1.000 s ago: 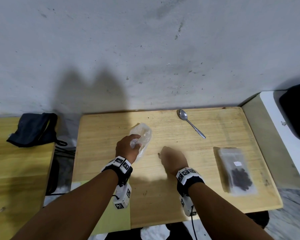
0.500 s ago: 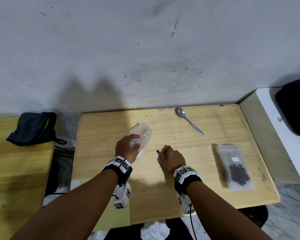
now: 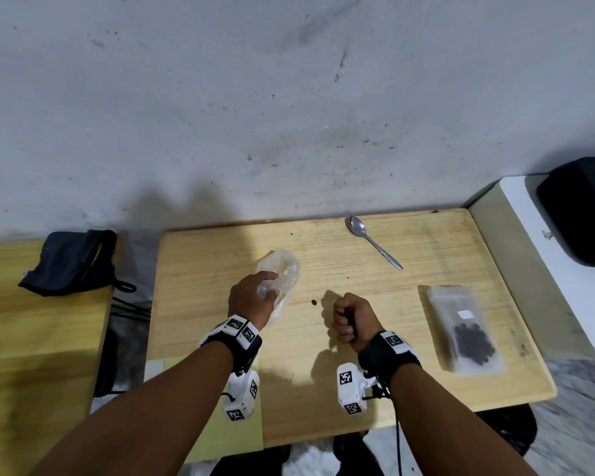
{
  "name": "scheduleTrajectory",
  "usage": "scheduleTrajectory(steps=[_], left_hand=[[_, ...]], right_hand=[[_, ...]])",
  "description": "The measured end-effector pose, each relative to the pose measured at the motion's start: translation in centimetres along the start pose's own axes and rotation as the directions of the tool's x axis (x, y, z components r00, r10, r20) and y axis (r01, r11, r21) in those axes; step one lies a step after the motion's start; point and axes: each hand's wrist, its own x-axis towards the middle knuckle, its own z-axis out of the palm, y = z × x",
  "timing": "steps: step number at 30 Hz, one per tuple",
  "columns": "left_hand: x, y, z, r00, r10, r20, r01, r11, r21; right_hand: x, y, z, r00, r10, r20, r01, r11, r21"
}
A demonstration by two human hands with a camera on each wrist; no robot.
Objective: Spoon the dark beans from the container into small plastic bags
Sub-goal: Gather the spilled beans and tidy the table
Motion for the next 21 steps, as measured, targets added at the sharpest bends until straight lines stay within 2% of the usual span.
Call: scheduleTrajectory(steps=[4,7,12,18,21], left_hand=[[-0.1,-0.3,-0.4,1.000,0.005,-0.011,-0.005,1.000,0.017],[-0.1,-0.6,-0.6,1.000,0.003,-0.018,-0.003,1.000,0.019],[-0.2,-1.3,-0.8,1.000,-0.017,-0.021,0.017,1.000,0.008],[-0.1,-1.7,-0.8,1.000,-0.011,-0.011,0.012,0.999,0.035],[0.0,-1.7,-0.7,1.000,-0.006,-0.006,0.007,0.998,0.061]], right_hand=[[0.2,-0.3,1.0,0.996,-0.066,-0.063,0.059,0.992,-0.112],[-0.4,-0.9,1.8,0.990,-0.131,-0.049,0.119,0.973,-0.196],[0.4,-0.7,2.0,0.957,-0.277,-0.089,0.228,0.903,-0.365],[1.8,0.0,2.1,0.893,-0.407,-0.191,0.165,0.691,-0.704],[1.7,0.2,2.8,0.877,-0.453,-0.162,0.107,0.513,-0.852]])
